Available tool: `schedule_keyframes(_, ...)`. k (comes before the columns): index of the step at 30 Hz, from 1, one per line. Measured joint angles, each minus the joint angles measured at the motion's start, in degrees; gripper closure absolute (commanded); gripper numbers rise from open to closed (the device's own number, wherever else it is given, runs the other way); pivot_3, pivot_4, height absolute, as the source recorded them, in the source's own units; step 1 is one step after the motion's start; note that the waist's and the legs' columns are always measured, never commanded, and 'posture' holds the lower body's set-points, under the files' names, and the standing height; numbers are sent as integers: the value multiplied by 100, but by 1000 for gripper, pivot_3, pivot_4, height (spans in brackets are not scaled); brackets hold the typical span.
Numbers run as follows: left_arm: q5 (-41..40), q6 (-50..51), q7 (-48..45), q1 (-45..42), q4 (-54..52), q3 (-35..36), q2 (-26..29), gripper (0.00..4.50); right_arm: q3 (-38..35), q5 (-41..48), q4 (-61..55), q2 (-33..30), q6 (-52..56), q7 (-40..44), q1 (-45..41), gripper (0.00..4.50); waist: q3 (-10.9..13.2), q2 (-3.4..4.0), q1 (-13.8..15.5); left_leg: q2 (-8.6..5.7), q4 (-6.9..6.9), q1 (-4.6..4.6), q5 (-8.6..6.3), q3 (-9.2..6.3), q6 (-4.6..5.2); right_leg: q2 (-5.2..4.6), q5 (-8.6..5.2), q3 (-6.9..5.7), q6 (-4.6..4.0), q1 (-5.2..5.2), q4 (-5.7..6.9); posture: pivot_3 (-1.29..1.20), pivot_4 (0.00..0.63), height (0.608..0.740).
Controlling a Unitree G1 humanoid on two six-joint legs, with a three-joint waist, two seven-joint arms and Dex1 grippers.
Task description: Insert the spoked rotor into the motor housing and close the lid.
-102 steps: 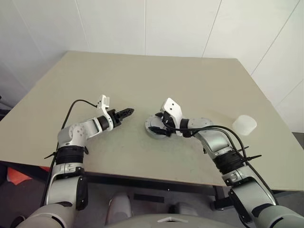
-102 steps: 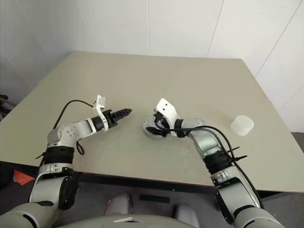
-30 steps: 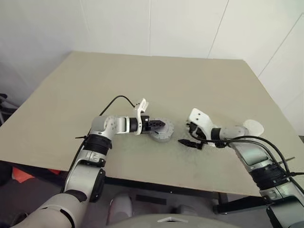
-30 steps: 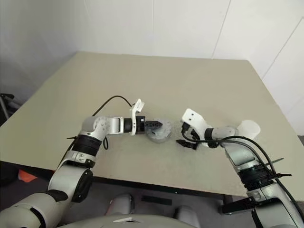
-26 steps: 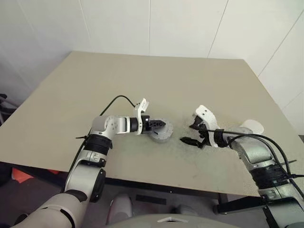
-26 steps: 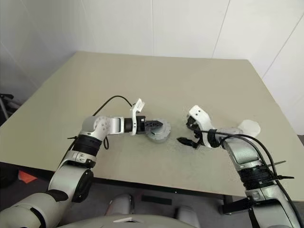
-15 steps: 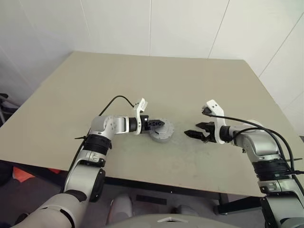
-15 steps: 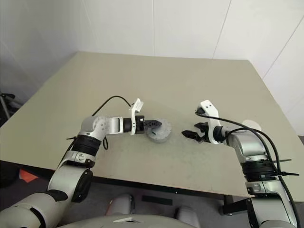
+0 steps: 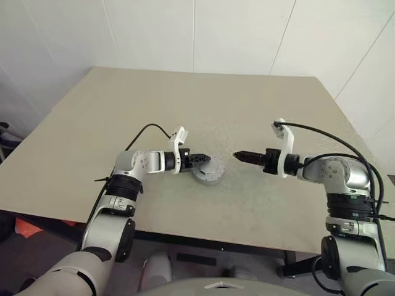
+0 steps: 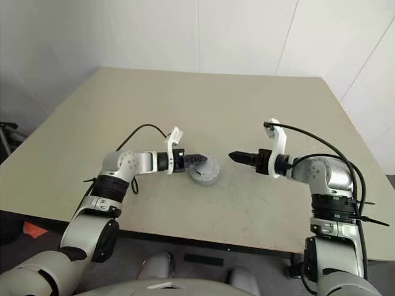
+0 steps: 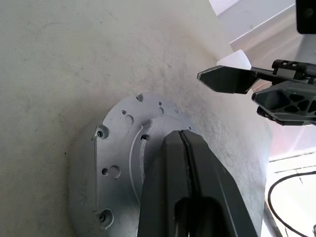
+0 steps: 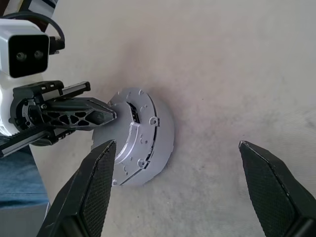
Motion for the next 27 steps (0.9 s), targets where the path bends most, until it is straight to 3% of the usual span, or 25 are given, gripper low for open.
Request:
schedule_keyframes(11, 1, -109, 83, -17, 112, 149, 21, 4500, -1082, 242, 307, 1005, 902, -983, -174, 23, -1, 2, -1, 1, -5, 2, 7, -1, -12, 1, 1, 0, 2, -4, 5, 0, 0, 740)
schedule_keyframes(27, 120, -234, 244, -146, 455, 373, 114, 4500, -1144, 284, 56, 1416, 1434, -1271, -170, 23, -1, 3, 3, 1, -13, 0, 10, -4, -18, 1, 13, -3, 26, -6, 4, 0, 0, 740)
